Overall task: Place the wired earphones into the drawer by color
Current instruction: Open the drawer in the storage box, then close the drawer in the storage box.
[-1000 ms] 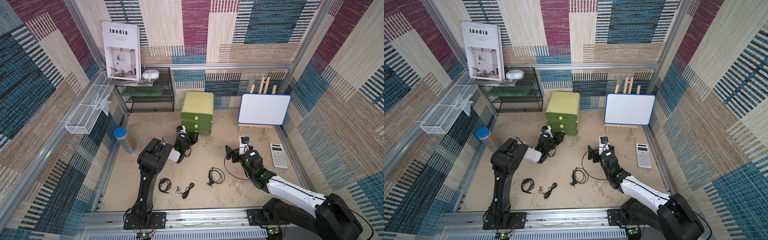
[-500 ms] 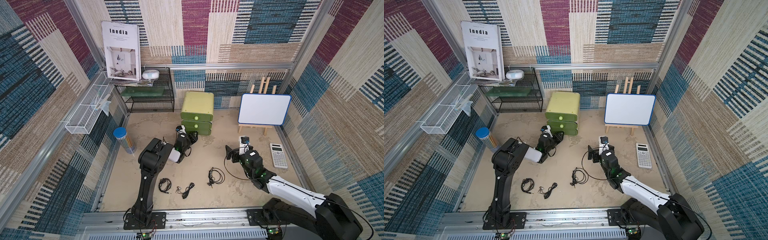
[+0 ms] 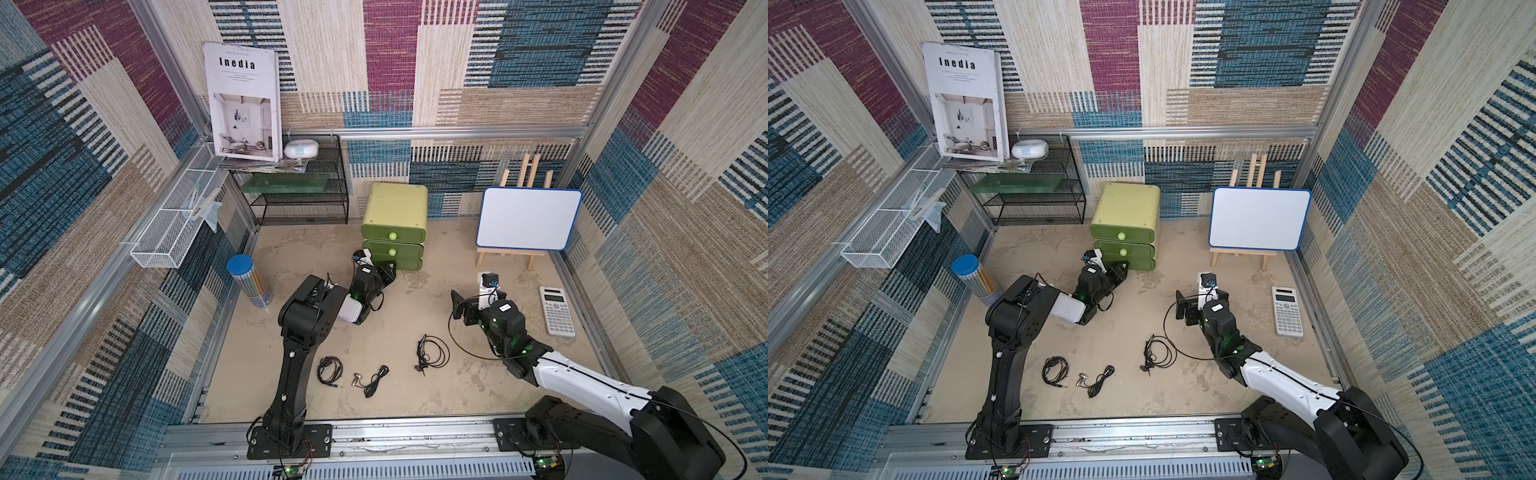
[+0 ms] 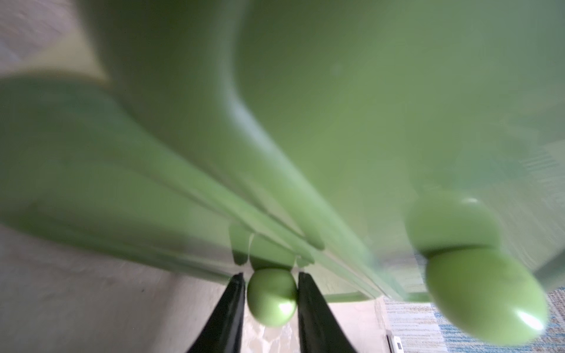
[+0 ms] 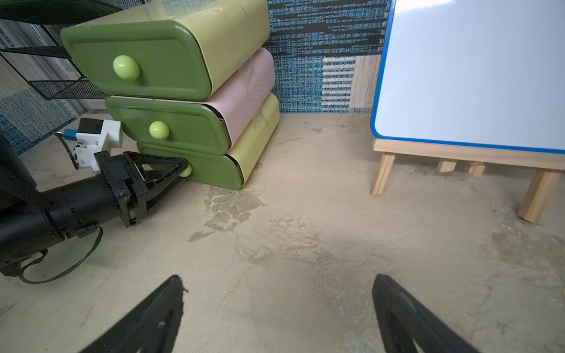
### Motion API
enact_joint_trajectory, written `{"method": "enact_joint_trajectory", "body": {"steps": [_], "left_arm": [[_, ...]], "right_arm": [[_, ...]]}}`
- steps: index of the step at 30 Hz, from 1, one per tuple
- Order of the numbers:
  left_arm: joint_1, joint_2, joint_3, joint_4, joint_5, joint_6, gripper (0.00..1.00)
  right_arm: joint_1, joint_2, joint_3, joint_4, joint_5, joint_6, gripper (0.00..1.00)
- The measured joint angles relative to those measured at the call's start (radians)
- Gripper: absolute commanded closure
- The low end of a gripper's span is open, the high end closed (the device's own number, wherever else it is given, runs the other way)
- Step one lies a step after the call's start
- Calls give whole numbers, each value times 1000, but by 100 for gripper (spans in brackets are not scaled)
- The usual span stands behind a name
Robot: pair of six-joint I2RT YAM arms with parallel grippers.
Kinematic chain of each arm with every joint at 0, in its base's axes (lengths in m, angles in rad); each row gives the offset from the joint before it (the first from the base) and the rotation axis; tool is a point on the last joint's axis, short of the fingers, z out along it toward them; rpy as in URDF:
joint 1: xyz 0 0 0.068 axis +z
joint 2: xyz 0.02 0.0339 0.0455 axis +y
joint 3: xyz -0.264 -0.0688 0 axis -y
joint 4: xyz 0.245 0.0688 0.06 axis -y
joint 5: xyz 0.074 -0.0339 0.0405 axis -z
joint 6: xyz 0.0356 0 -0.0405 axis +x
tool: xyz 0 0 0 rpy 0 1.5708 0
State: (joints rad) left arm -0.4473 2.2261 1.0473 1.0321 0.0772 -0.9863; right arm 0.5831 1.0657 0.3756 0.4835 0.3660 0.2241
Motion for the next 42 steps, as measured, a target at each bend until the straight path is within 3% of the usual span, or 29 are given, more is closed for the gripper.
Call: {"method": "enact_joint_trajectory", "body": {"steps": [30, 42], "left_arm": [[-20, -40, -81, 37, -8, 0, 74], [-21, -51, -90, 28, -11, 0, 74]], "right_arm": [[0, 8, 0, 7, -10, -3, 2], [-6, 315, 289, -60, -187, 14, 2]]}}
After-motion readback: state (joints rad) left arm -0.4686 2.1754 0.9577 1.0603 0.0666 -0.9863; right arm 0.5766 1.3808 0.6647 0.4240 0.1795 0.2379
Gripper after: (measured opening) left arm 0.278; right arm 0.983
